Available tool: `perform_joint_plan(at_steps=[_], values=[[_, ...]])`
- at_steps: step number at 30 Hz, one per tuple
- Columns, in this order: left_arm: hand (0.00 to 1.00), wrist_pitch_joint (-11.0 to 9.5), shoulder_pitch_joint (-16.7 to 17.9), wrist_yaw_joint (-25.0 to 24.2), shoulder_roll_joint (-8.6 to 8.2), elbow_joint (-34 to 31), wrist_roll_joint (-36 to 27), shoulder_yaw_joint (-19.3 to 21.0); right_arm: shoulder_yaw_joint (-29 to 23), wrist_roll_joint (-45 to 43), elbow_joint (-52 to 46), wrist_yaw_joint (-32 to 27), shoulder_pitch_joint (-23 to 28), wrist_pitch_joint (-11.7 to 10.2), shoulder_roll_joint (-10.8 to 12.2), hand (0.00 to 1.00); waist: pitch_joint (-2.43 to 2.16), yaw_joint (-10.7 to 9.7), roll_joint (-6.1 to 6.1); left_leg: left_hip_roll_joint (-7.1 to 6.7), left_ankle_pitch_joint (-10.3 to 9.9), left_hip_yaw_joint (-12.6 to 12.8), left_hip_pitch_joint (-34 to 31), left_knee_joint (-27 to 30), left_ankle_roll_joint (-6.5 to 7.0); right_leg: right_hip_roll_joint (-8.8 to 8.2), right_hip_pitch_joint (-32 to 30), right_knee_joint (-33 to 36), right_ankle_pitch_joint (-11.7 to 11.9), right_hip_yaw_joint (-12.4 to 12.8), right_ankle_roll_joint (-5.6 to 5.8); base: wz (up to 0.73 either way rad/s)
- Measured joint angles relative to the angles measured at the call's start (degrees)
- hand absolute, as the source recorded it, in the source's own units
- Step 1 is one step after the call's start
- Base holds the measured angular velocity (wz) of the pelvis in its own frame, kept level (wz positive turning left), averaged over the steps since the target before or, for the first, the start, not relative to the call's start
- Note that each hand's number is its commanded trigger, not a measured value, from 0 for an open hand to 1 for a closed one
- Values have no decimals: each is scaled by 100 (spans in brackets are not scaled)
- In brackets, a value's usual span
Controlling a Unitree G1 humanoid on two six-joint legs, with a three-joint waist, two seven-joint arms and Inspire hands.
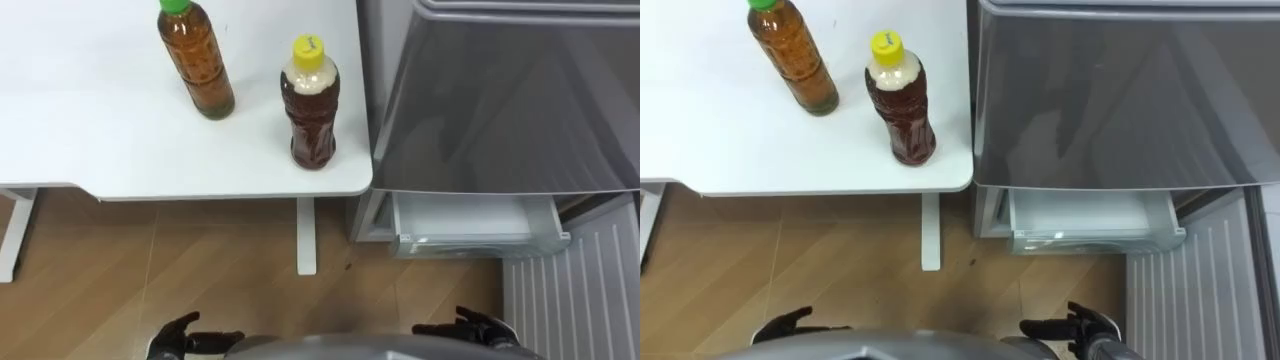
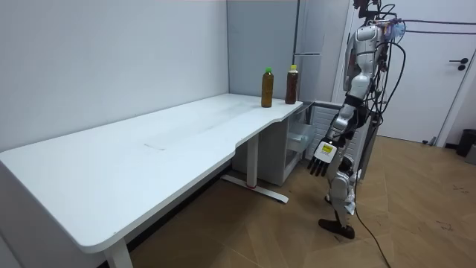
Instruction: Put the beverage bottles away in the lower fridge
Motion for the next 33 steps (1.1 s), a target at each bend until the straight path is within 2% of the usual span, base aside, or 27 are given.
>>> perform_joint_plan(at_steps=[3,7,13,19,27,33], values=[[0,-33,18,-5,2,3,-1,4,-29,8,2,49,14,-2,0,0,26,1,-6,0,-1,-4,67,-8,0,1,73,-2,0,-3,0,0],[0,-45,18,-48,15,28,-30,-5,-38,12,2,41,37,-36,-1,0,28,6,-5,0,-2,-9,74,-29,1,1,83,1,0,-3,0,0],[0,-47,122,96,3,43,-456,-6,-39,30,30,-17,35,-33,26,0,27,-1,-43,-6,-2,-25,73,-45,0,-2,89,-27,-5,-28,8,0],[0,-41,182,357,-14,44,-453,-3,-54,180,94,-96,37,-31,82,0,1,-10,-56,-13,-1,-97,53,-16,0,-1,118,-82,-6,-78,9,5],[0,-39,211,513,-28,47,-478,26,-62,166,138,-172,46,-32,98,0,30,-6,-93,-14,-1,-107,88,-8,0,-2,171,-80,-6,-62,9,1],[0,106,279,778,-41,54,-1149,198,-101,219,144,-184,47,45,97,0,7,-16,-56,-26,-2,-156,97,-9,0,-3,224,-99,-10,-83,15,4]])
